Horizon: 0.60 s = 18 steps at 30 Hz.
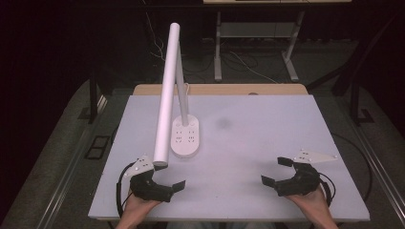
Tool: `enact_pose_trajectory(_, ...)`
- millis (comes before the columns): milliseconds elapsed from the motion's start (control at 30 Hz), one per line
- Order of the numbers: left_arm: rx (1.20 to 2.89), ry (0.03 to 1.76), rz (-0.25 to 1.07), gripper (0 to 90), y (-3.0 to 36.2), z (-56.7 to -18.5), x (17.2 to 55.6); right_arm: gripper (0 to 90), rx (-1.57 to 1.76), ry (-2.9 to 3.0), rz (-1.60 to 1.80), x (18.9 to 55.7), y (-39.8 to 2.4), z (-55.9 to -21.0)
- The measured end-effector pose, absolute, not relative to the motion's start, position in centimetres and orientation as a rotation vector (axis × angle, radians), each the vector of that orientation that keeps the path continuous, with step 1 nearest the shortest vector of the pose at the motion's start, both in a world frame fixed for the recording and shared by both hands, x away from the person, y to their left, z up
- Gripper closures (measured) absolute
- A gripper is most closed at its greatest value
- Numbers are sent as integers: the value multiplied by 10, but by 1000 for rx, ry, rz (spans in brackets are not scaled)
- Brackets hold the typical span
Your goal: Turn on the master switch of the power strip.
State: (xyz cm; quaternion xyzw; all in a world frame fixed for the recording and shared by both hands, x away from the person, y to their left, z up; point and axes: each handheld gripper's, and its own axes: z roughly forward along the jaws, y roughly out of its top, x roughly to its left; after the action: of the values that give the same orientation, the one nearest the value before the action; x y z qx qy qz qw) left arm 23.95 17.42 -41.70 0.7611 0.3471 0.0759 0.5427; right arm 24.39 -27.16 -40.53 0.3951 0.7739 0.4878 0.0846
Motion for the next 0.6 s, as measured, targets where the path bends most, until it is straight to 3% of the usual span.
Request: enact_pose_trajectory(600, 1810, 826, 169, 0, 175, -417, 240, 4, 1197, 2338, 1446, 243, -273, -409)
